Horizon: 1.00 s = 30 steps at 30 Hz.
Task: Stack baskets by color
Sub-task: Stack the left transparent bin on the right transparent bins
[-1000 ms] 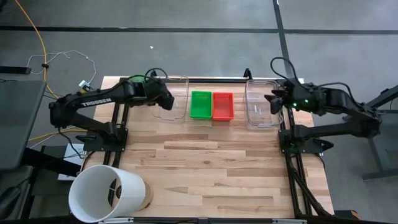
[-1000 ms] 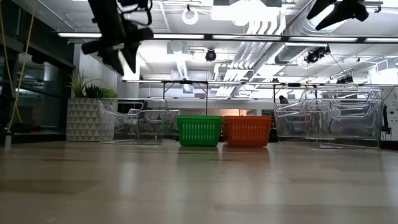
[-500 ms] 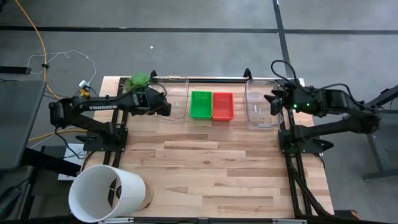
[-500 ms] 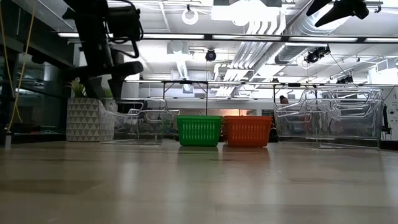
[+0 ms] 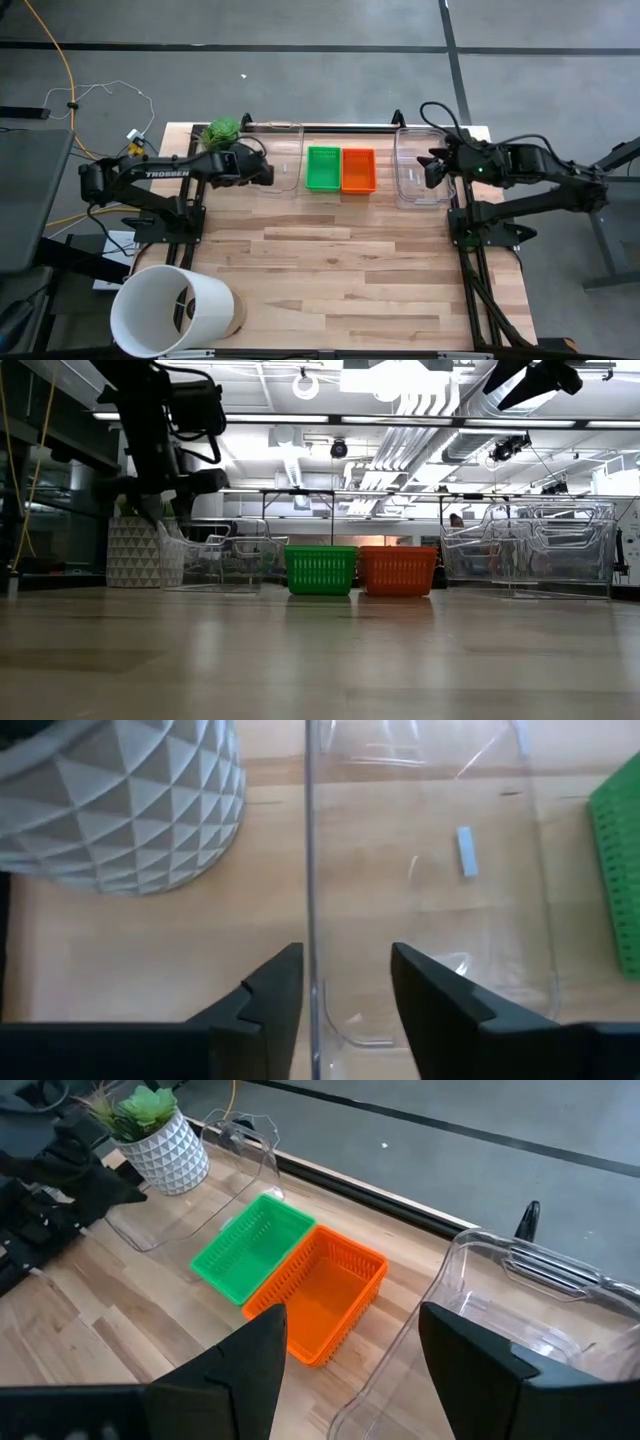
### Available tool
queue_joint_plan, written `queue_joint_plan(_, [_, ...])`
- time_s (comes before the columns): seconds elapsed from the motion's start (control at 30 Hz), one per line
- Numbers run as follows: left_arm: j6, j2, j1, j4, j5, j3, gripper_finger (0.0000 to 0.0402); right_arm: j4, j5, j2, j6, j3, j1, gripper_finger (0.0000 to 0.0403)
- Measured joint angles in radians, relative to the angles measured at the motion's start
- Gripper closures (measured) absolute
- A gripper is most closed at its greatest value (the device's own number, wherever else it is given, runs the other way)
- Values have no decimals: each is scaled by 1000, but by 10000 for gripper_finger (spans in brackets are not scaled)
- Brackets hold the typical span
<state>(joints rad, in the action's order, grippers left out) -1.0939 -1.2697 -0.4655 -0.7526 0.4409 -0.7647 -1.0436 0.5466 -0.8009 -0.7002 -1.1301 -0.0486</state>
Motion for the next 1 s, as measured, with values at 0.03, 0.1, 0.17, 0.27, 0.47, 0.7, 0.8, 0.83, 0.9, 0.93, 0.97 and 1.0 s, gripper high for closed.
queue_joint_plan(0.03, [12,0,-6,7,-7,0,275,4,0,-3,0,0,0,189])
queue_joint_plan(0.1, [28,-10,-13,9,-20,0,302,11,-1,-8,0,0,0,189])
queue_joint_plan(0.17, [31,-28,-14,6,-37,0,331,14,-1,-13,0,0,0,189])
queue_joint_plan(0.27, [31,-57,-12,0,-53,0,364,15,-6,-18,0,0,5,189])
queue_joint_plan(0.47, [8,-96,-3,0,-59,1,382,15,-1,-18,-13,0,39,189])
queue_joint_plan(0.7, [1,-99,-3,3,-48,1,386,15,4,-18,-26,0,70,189])
queue_joint_plan(0.8, [5,-77,-3,2,-37,1,398,15,5,-18,-35,0,80,189])
queue_joint_plan(0.83, [5,-68,-3,1,-34,0,398,15,7,-18,-37,0,83,189])
queue_joint_plan(0.9, [5,-40,-4,-4,-18,-3,400,16,8,-18,-37,0,89,189])
queue_joint_plan(0.93, [5,-20,-4,-7,-11,-4,400,16,11,-18,-37,0,91,189])
queue_joint_plan(0.97, [2,1,-4,-9,-5,-4,400,16,14,-18,-37,0,91,189])
queue_joint_plan(1.0, [1,23,-4,-10,2,-4,400,16,17,-18,-37,0,91,189])
